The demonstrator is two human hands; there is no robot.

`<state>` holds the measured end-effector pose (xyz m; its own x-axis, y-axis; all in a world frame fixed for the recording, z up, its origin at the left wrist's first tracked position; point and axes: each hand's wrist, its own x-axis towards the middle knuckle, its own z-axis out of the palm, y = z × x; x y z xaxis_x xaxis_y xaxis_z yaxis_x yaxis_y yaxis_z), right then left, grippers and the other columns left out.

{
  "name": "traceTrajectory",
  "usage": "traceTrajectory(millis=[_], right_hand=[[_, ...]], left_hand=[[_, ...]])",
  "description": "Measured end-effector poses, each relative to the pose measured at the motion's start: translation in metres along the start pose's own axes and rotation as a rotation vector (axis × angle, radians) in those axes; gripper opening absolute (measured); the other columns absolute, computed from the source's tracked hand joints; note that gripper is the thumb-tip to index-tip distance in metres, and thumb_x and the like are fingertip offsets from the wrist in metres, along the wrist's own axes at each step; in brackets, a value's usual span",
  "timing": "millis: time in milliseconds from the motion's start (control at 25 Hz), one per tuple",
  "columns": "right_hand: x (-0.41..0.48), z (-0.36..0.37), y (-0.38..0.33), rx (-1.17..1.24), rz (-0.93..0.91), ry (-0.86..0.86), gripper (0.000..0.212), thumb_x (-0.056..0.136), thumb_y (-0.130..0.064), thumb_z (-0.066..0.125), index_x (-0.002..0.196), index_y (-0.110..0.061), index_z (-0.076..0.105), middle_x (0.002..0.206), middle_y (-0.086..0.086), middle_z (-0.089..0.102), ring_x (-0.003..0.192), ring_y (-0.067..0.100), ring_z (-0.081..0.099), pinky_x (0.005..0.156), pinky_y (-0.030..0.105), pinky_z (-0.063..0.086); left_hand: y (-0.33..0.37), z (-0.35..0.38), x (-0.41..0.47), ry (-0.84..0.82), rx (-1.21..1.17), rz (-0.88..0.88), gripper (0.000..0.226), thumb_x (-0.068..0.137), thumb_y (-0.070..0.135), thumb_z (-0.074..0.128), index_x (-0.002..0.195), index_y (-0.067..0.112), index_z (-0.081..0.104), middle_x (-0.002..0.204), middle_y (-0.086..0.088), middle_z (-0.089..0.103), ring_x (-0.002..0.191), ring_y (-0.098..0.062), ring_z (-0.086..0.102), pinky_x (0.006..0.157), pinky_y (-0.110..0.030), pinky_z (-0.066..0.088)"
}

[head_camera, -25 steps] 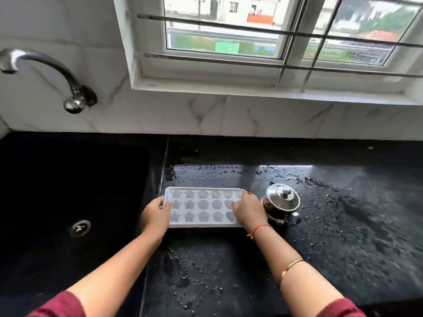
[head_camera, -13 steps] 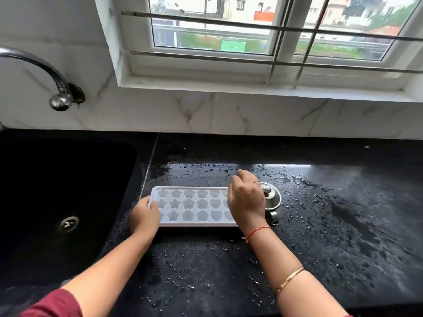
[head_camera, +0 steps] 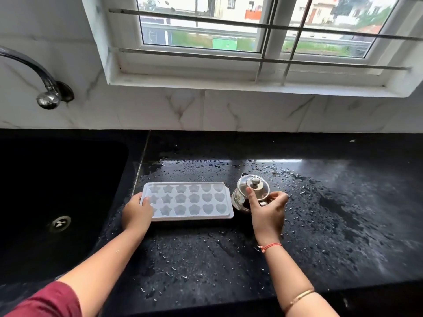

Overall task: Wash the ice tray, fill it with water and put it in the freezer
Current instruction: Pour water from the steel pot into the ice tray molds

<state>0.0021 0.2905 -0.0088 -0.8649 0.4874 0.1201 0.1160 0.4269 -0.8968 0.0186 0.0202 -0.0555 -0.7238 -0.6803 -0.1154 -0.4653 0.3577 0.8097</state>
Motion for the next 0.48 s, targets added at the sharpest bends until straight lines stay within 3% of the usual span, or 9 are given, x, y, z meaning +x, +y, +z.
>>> traceTrajectory(millis=[200,360,480], right_hand=[[-0.002,0.002,0.005,-0.003,0.041,0.054,0.040,0.076,-0.044,0.070,0.070,-0.010,0.049,0.090,0.004,0.051,0.081,0.018,0.046,0.070,0.023,0.030],[-0.004,0.008,0.008,0.040,0.096,0.052,0.056,0.077,-0.045,0.069,0.042,-0.014,0.039,0.078,0.005,0.058,0.076,0.023,0.052,0.066,0.027,0.034],[-0.002,0.011,0.004,0.360,0.288,0.021,0.043,0.074,-0.033,0.076,0.058,0.003,0.060,0.079,0.005,0.064,0.073,0.017,0.054,0.070,0.033,0.044]], left_hand=[[-0.002,-0.010,0.003,-0.047,-0.081,-0.012,0.033,0.090,0.026,0.049,0.119,0.013,0.058,0.115,-0.010,0.064,0.102,-0.029,0.058,0.080,-0.033,0.042],[-0.002,-0.019,0.000,-0.112,-0.100,0.005,0.031,0.090,0.026,0.052,0.119,0.014,0.058,0.103,-0.007,0.065,0.088,-0.022,0.055,0.074,-0.029,0.037],[-0.003,-0.028,0.003,-0.196,-0.163,-0.005,0.032,0.089,0.026,0.055,0.119,0.016,0.058,0.093,-0.002,0.062,0.085,-0.020,0.057,0.073,-0.028,0.039]])
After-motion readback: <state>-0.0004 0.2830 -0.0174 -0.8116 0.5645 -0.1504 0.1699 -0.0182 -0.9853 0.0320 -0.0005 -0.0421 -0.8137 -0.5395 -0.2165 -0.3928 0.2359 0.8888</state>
